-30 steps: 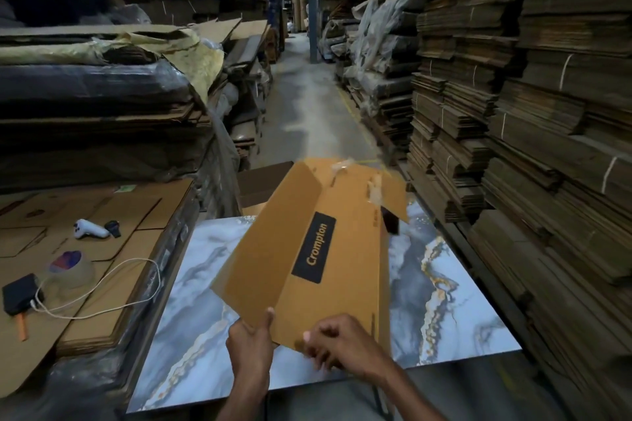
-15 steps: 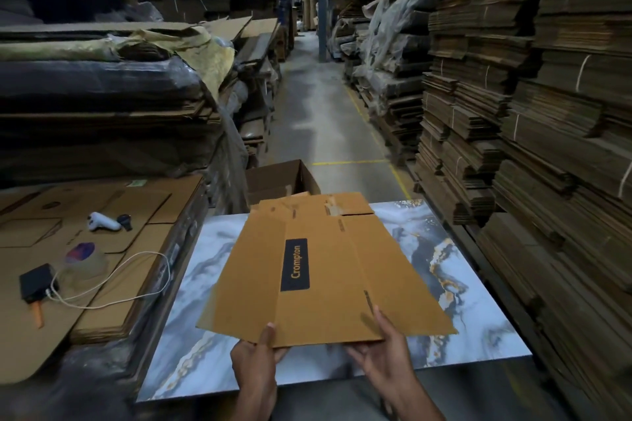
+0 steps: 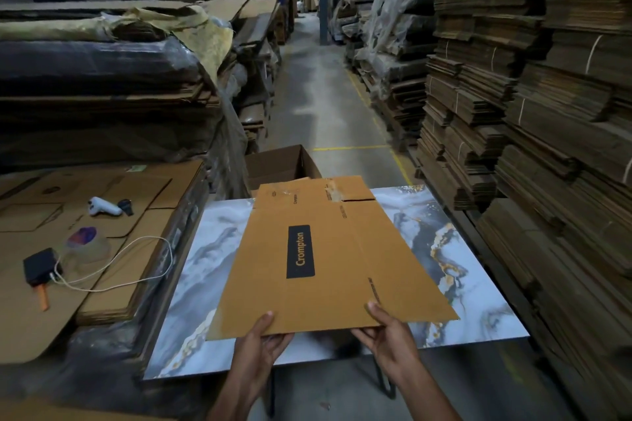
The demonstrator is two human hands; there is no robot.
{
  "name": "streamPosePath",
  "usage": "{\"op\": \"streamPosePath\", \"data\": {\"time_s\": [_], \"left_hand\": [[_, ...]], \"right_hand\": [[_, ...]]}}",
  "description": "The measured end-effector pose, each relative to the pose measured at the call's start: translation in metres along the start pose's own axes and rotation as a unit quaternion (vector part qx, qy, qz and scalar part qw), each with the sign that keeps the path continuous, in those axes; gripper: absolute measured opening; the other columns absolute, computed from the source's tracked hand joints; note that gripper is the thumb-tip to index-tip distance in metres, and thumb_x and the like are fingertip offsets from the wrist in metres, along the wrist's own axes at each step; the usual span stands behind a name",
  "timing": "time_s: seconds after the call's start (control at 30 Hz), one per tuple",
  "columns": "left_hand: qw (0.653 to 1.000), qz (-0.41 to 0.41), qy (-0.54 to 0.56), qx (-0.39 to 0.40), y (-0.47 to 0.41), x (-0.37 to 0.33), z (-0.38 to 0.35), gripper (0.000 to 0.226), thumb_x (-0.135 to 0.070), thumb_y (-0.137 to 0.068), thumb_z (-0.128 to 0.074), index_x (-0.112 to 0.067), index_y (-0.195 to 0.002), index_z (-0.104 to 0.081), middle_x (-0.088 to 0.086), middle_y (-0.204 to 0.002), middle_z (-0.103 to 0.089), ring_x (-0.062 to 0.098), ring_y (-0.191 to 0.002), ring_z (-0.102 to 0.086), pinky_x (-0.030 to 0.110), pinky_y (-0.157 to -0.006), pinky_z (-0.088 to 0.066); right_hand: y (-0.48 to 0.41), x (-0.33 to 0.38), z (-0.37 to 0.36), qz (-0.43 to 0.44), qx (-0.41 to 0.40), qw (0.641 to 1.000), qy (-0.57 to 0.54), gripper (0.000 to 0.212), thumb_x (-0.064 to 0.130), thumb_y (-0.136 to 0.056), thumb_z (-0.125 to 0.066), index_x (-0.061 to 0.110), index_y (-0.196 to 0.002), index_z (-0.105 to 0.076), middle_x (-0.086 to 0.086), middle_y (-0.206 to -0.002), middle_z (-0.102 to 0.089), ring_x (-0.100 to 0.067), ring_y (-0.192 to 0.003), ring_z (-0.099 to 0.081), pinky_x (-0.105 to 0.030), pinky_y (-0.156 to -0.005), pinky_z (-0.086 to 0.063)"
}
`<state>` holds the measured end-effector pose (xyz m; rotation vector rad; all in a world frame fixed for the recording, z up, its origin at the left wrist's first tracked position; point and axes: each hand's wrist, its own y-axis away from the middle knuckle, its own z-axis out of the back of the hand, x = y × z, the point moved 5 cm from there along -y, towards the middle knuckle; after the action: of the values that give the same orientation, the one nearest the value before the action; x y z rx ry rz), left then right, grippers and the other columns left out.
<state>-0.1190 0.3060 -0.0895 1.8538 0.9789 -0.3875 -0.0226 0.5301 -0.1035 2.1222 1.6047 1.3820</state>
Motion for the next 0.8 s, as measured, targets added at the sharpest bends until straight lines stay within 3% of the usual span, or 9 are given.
{"op": "streamPosePath", "data": {"time_s": [0.1, 0.23, 0.33, 0.53, 0.67, 0.8], "left_hand": [[0.999, 0.004, -0.02, 0.025, 0.0, -0.004, -0.007, 0.034, -0.008, -0.101, -0.056, -0.006, -0.134, -0.049, 0.013, -0.106, -0.075, 0.035, -0.092, -0.075, 0.042, -0.073, -0.064], [0.998, 0.011, -0.038, 0.051, 0.0, -0.007, -0.011, 0.025, -0.008, -0.103, -0.053, -0.003, -0.128, -0.051, 0.014, -0.091, -0.078, 0.041, -0.099, -0.07, 0.052, -0.097, -0.053], [0.997, 0.016, -0.03, 0.065, 0.003, -0.01, -0.011, 0.02, -0.007, -0.104, -0.051, -0.004, -0.123, -0.051, 0.02, -0.092, -0.077, 0.043, -0.093, -0.073, 0.059, -0.105, -0.046], [0.998, -0.007, 0.01, 0.065, 0.004, -0.018, -0.011, 0.019, -0.006, -0.103, -0.051, -0.009, -0.121, -0.054, 0.018, -0.101, -0.077, 0.043, -0.103, -0.07, 0.058, -0.094, -0.054], [0.997, -0.026, 0.049, 0.048, 0.008, -0.026, -0.012, 0.022, -0.007, -0.102, -0.053, -0.009, -0.123, -0.055, 0.02, -0.114, -0.073, 0.039, -0.099, -0.073, 0.047, -0.068, -0.062], [0.995, -0.067, 0.076, 0.017, 0.016, -0.042, -0.014, 0.038, -0.01, -0.1, -0.057, -0.007, -0.136, -0.049, 0.023, -0.131, -0.064, 0.041, -0.116, -0.063, 0.044, -0.068, -0.062]], "right_hand": [[0.0, 0.002, -0.008, 0.012, 0.006, 1.0, 0.002, 0.039, 0.008, -0.099, -0.061, 0.006, -0.138, -0.057, -0.015, -0.124, -0.072, -0.034, -0.102, -0.073, -0.042, -0.061, -0.063], [0.0, 0.007, -0.01, 0.034, 0.0, 0.999, 0.005, 0.04, 0.006, -0.1, -0.059, 0.006, -0.139, -0.055, -0.017, -0.126, -0.07, -0.03, -0.085, -0.077, -0.041, -0.058, -0.062], [0.001, 0.006, -0.012, 0.043, -0.001, 0.999, 0.004, 0.039, 0.005, -0.099, -0.06, 0.006, -0.138, -0.056, -0.018, -0.122, -0.072, -0.031, -0.085, -0.077, -0.043, -0.059, -0.062], [0.004, 0.007, -0.023, 0.061, 0.016, 0.998, 0.003, 0.043, 0.004, -0.097, -0.061, 0.004, -0.14, -0.055, -0.016, -0.12, -0.072, -0.031, -0.087, -0.076, -0.04, -0.058, -0.061], [0.003, 0.017, -0.044, 0.062, 0.065, 0.996, 0.012, 0.04, 0.002, -0.097, -0.06, 0.008, -0.137, -0.057, -0.014, -0.117, -0.073, -0.028, -0.083, -0.077, -0.042, -0.064, -0.064], [0.003, 0.027, -0.069, 0.044, 0.117, 0.992, 0.014, 0.04, 0.002, -0.097, -0.06, 0.009, -0.136, -0.059, -0.01, -0.117, -0.075, -0.03, -0.091, -0.076, -0.045, -0.069, -0.064]]}}
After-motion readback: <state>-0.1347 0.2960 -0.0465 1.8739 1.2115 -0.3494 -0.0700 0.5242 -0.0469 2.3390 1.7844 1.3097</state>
